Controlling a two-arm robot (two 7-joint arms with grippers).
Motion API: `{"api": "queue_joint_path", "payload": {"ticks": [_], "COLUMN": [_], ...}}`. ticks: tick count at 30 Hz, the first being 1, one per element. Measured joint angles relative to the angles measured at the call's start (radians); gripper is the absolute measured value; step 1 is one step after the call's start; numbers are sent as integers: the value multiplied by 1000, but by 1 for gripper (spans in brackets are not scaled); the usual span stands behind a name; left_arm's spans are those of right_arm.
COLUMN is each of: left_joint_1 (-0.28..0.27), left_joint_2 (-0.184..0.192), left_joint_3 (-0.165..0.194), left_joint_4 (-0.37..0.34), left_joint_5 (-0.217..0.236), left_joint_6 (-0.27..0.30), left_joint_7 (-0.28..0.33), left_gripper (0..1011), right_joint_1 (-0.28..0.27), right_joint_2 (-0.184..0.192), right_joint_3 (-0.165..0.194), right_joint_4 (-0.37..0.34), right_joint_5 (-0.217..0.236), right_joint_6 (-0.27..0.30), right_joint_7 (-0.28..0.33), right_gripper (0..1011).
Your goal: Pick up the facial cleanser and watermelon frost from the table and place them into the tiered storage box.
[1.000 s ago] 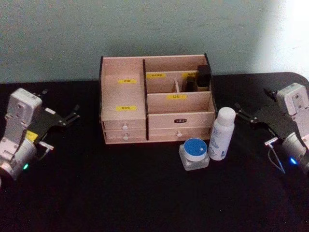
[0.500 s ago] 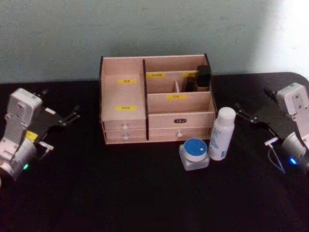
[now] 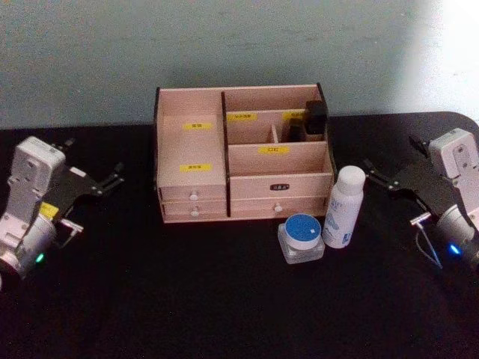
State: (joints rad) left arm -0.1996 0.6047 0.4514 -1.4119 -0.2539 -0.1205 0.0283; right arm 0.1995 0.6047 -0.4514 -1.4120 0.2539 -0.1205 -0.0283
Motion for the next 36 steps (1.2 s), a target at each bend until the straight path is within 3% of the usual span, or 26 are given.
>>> {"api": "queue_joint_path", "payload": {"ticks": [16, 21, 28, 36], "left_joint_1": [0, 0, 0, 0], "left_joint_2": [0, 0, 0, 0], "left_joint_3": [0, 0, 0, 0], "left_joint_4": [0, 0, 0, 0], "left_joint_5": [0, 0, 0, 0], "left_joint_6": [0, 0, 0, 0], "left_joint_7": [0, 0, 0, 0], "left_gripper": [1001, 1001, 1002, 1001], "right_joint_1": [0, -13, -63, -166], "right_joint_2": [0, 0, 22, 74], "right_joint_3": [0, 15, 46, 100], "right_joint_4": [0, -9, -54, -143], "right_joint_5": [0, 1, 17, 64], "right_joint_6": [0, 0, 17, 50], "right_joint_7": [0, 14, 36, 79], "right_gripper": [1000, 1000, 1000, 1000]}}
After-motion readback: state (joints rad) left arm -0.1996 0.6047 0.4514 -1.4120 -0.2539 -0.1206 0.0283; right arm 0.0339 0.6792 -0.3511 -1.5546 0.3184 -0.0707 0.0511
